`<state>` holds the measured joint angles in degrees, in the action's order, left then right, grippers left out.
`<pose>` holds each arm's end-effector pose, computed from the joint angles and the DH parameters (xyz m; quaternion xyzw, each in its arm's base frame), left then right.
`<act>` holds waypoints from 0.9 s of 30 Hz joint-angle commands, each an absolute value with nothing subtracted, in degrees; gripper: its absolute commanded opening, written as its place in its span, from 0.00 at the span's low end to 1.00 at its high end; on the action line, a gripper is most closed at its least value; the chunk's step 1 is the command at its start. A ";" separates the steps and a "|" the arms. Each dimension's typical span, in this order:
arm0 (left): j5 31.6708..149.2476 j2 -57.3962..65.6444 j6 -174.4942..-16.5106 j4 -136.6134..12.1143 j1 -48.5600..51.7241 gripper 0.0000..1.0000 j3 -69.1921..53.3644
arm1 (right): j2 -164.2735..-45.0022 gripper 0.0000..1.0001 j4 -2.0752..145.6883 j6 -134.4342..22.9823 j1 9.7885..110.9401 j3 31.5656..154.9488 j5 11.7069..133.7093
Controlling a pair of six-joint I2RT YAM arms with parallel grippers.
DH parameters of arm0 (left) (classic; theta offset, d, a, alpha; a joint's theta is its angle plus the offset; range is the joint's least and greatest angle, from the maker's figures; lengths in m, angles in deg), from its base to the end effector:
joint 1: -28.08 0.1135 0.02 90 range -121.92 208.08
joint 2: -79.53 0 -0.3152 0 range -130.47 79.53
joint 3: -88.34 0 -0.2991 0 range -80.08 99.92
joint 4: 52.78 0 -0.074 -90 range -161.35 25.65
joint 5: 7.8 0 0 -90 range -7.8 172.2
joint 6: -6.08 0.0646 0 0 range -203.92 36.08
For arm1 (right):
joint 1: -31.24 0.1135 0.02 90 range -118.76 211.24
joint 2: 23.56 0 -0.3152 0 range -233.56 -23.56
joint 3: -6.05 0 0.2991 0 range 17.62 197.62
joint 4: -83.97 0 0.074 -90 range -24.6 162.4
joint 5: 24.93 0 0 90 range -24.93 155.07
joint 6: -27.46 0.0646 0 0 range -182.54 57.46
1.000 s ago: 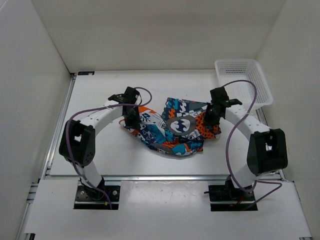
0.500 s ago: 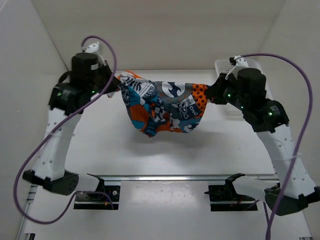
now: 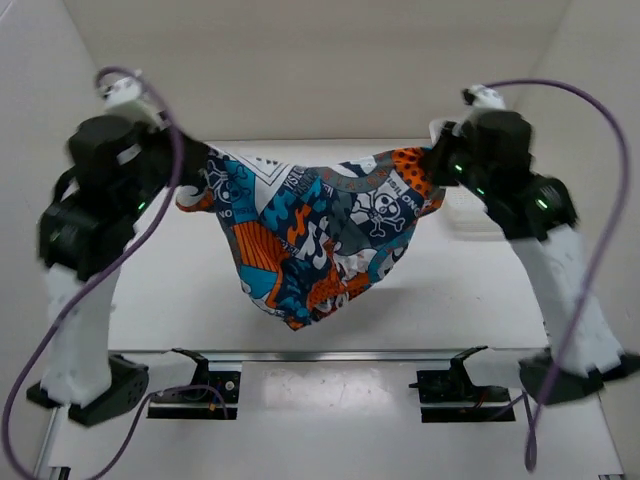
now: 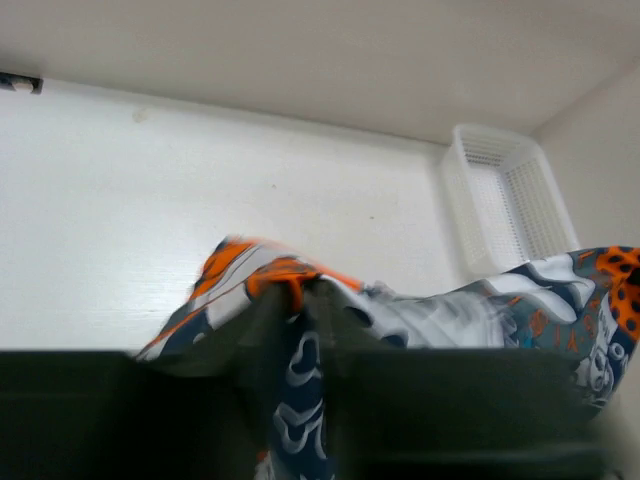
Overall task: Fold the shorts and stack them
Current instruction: Flatten the shorts out
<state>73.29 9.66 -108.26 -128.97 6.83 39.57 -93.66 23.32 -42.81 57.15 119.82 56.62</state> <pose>0.1789 -0.0589 0.6367 -0.0687 0.7885 -0.1789 0.5844 0.2389 0.1055 0.5761 0.0006 0.8028 0.1755 0.5699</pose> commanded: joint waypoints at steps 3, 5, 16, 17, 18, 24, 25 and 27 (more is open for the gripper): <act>82.00 -7.11 -107.30 -125.88 10.15 0.84 33.47 | -118.62 0.71 24.97 -50.32 56.11 132.34 54.17; 83.86 -10.38 -108.18 -128.77 10.15 1.00 33.47 | -128.21 0.86 19.61 -50.32 56.11 140.63 50.93; 79.03 -0.54 -113.80 -127.81 23.23 0.38 9.24 | -104.61 0.72 27.39 -41.98 71.18 103.10 54.70; 79.56 1.12 -115.20 -127.81 24.12 0.40 3.38 | -102.50 0.72 28.62 -40.84 73.58 98.96 54.70; 80.61 1.91 -115.99 -126.94 25.00 0.46 0.28 | -98.83 0.72 29.33 -38.05 79.00 95.01 55.65; 87.54 1.67 -120.92 -119.22 30.71 0.95 -18.18 | -96.83 0.78 36.37 -29.58 101.77 78.97 59.70; 88.34 0.70 -120.92 -119.20 31.24 0.96 -18.90 | -98.42 0.79 36.37 -30.10 103.55 78.97 59.71; 87.83 -2.10 -120.92 -118.49 31.25 0.99 -18.91 | -103.34 0.79 36.37 -33.25 107.41 80.90 60.23</act>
<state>84.85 -1.09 -119.17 -122.74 30.56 -18.83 -99.59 32.33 -33.26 103.42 79.47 58.85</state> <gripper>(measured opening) 0.979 0.788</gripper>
